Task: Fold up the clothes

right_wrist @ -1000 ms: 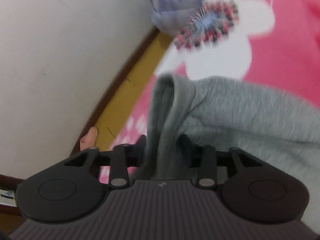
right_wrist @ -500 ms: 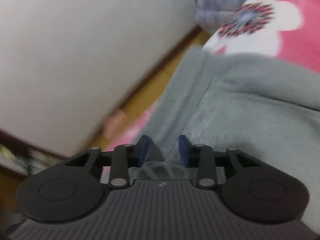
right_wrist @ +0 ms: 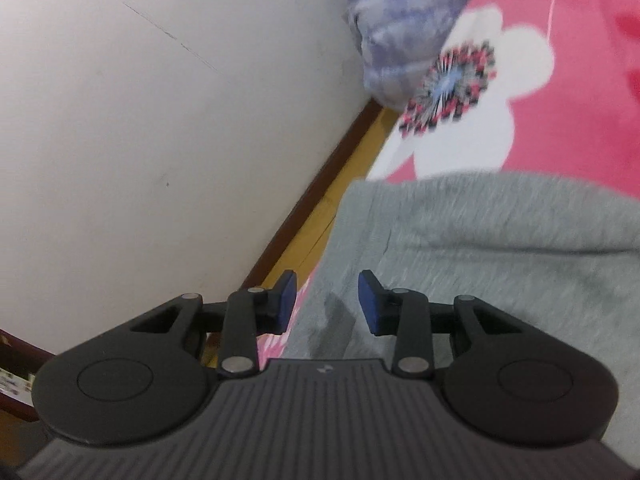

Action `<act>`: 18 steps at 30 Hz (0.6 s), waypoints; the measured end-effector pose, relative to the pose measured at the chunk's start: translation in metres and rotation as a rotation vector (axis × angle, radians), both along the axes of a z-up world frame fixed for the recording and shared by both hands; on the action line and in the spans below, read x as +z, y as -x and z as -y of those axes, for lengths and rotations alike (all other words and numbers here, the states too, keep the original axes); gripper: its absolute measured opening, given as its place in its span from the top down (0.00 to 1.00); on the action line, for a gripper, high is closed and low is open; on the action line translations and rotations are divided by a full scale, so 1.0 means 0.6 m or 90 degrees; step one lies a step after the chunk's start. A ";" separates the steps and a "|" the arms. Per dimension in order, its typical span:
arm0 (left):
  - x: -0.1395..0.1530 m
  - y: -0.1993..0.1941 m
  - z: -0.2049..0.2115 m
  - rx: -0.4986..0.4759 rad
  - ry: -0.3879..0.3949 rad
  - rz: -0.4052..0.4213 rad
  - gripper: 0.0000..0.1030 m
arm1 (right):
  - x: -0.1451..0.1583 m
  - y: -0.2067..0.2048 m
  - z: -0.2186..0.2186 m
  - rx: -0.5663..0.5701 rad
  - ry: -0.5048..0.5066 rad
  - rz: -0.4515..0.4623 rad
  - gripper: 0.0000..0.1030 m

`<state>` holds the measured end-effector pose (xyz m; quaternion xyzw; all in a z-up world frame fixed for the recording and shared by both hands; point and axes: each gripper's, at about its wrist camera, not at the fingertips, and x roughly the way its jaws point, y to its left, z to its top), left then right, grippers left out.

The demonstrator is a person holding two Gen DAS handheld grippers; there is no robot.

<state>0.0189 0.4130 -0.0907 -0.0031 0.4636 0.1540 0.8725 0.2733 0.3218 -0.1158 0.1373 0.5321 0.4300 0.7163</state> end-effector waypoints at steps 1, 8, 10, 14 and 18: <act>0.001 0.003 -0.007 0.016 -0.001 0.002 0.98 | -0.006 -0.001 -0.011 0.005 0.015 0.001 0.67; 0.008 0.027 -0.058 0.127 -0.009 0.019 1.00 | -0.013 0.019 -0.009 -0.018 -0.005 -0.013 0.67; 0.010 0.034 -0.073 0.159 -0.011 0.024 1.00 | -0.016 0.021 -0.011 -0.018 -0.003 -0.003 0.67; 0.018 0.041 -0.088 0.188 0.016 0.031 0.98 | -0.039 0.018 -0.023 -0.008 0.024 -0.002 0.72; 0.054 0.040 -0.071 0.170 0.061 0.064 0.79 | 0.002 0.033 0.038 -0.025 -0.018 0.017 0.70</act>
